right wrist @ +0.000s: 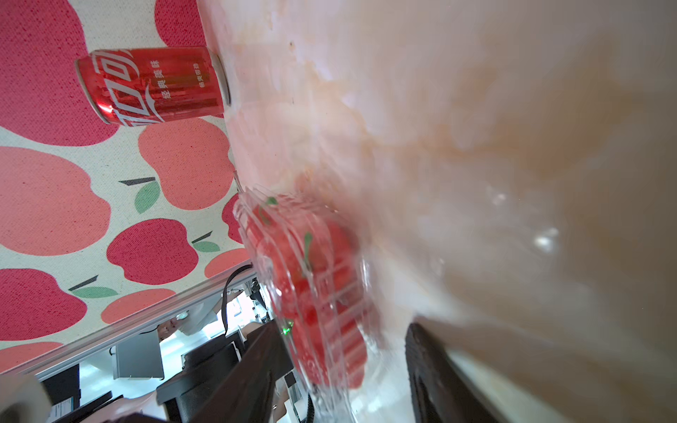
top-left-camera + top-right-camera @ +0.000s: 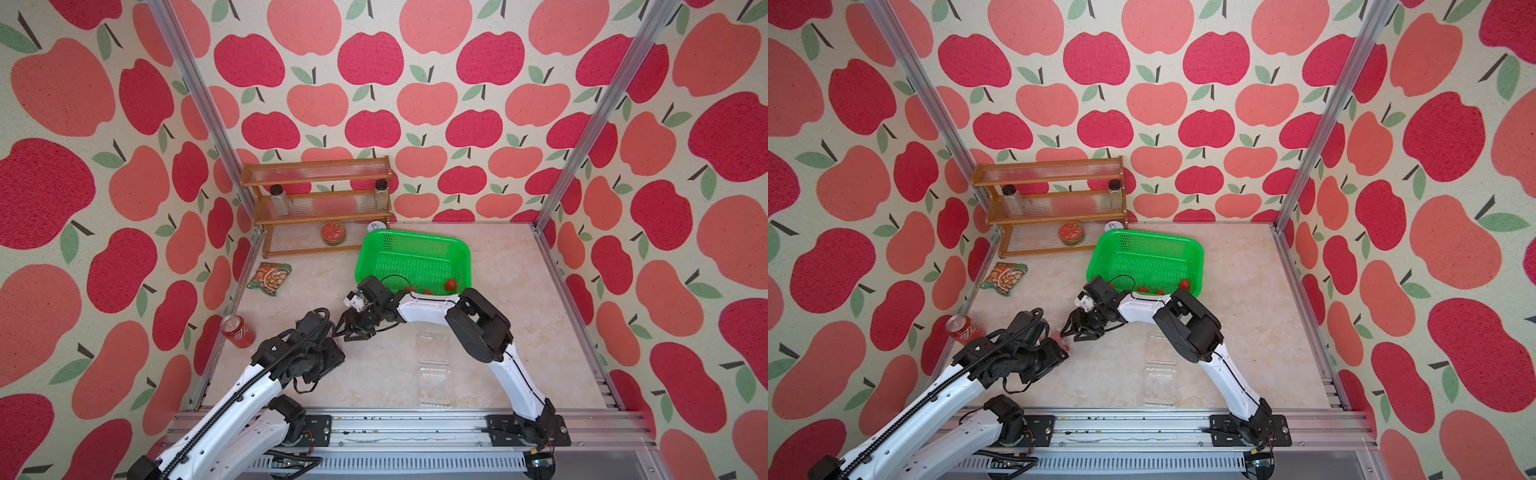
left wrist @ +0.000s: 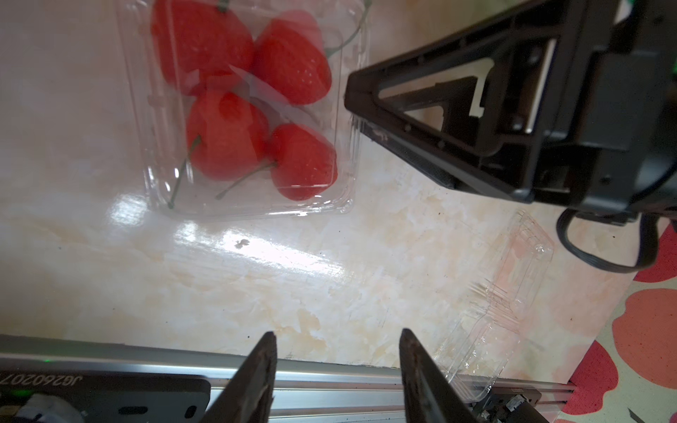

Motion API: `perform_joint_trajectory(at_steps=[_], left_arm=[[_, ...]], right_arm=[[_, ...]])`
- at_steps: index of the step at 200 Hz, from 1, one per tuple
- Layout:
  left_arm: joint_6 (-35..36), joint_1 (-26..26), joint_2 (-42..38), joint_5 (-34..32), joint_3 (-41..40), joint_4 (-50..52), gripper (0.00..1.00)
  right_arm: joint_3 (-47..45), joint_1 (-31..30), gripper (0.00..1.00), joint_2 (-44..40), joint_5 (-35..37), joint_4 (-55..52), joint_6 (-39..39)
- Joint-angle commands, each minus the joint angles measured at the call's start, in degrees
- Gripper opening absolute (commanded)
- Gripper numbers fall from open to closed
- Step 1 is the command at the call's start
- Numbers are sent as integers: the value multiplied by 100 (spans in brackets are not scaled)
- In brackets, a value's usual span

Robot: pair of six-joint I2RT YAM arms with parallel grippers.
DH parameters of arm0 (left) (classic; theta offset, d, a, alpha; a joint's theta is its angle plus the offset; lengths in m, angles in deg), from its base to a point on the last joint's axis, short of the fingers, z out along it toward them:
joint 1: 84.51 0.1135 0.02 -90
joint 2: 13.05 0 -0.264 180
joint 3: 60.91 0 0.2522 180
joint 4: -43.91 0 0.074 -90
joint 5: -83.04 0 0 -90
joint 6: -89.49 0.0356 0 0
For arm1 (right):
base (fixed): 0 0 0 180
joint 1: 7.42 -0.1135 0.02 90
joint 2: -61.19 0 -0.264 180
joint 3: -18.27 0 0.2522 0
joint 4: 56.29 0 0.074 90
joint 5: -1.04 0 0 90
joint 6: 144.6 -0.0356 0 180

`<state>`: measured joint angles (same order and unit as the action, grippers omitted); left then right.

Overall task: Pack strawberries into containers
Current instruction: Adjust the packing box at the center of the board.

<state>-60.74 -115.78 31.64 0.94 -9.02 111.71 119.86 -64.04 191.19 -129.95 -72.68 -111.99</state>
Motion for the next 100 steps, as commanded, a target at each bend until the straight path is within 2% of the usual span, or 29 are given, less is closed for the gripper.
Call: perform_joint_trajectory(at_steps=[1,23,53,67,84,100], left_arm=[[94,40,36,-226,371,4,58],[260,37,288,-148,558,-226,63],[472,42,851,-84,748,-561,63],[577,45,1152,-31,871,-671,63],[678,26,1463,72,1023,-734,63],[721,5,1633,76,1067,-791,63]], right_arm=[[-750,253,59,-822,203,11,18],[-1307,327,59,-1533,450,-380,317],[-1868,374,61,-2558,978,-1201,868],[-2271,493,61,-3018,1149,-1369,907],[-2640,704,61,-3695,1575,-2145,1252],[-3032,824,64,-4224,1789,-2414,1444]])
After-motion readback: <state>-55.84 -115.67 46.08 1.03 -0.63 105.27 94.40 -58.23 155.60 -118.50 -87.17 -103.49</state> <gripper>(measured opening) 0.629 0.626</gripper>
